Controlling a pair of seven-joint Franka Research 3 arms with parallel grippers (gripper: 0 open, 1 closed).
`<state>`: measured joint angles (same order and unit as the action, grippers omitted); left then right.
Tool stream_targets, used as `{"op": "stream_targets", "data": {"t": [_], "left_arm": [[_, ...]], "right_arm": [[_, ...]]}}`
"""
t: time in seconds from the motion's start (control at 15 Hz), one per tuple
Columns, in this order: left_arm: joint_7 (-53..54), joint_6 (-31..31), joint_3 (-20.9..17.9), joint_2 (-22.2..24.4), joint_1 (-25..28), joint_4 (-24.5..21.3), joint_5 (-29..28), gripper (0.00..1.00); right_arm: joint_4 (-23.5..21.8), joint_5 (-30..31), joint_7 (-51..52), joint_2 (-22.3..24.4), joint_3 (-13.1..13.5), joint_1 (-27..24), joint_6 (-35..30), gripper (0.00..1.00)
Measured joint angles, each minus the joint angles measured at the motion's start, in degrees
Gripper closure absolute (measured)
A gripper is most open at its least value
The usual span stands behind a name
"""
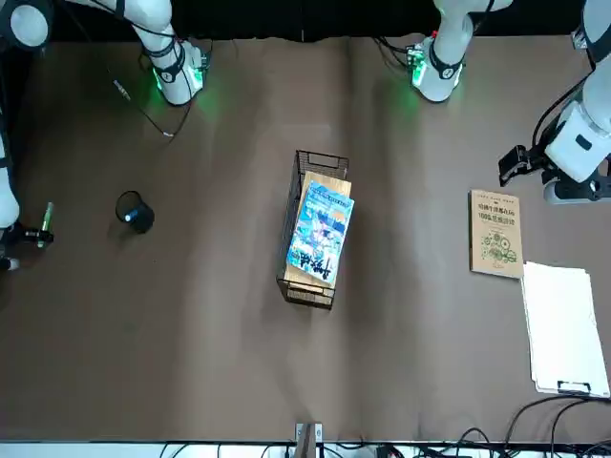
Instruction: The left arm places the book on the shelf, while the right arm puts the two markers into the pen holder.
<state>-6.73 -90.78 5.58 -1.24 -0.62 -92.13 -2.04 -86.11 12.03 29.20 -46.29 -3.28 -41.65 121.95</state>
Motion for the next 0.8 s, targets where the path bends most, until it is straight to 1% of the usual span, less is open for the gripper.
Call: {"op": "stream_targets", "data": {"t": [0.07,0.13,0.27,0.4,0.67,0.73,0.8], "left_arm": [[0.0,-0.01,-0.01,0.0,0.02,0.0,-0.06,0.0],[0.0,-0.01,-0.03,0.0,0.11,0.0,-0.09,0.0],[0.0,-0.01,-0.11,0.0,0.22,0.0,-0.1,0.0],[0.0,-0.01,-0.08,0.0,0.18,0.0,-0.1,0.0],[0.01,-0.03,-0.07,0.0,0.14,0.0,-0.11,0.0],[0.01,-0.03,-0.07,0.0,0.13,0.0,-0.12,0.0],[0.01,-0.03,-0.08,0.0,0.15,0.0,-0.14,0.0]], "right_arm": [[0.03,0.29,0.0,-0.1,0.03,-0.04,0.07,0.55],[0.09,0.33,-0.01,-0.05,0.02,-0.04,0.07,0.65],[0.1,0.33,-0.04,-0.04,0.01,-0.04,0.04,0.69],[0.1,0.45,0.08,-0.01,-0.02,-0.04,-0.05,0.83],[0.14,0.89,6.03,0.02,-0.23,0.12,-0.55,0.82],[0.27,0.66,8.3,0.07,-0.83,0.14,-2.19,0.82],[0.43,0.28,10.05,0.22,-2.02,0.11,-4.32,0.82]]}}
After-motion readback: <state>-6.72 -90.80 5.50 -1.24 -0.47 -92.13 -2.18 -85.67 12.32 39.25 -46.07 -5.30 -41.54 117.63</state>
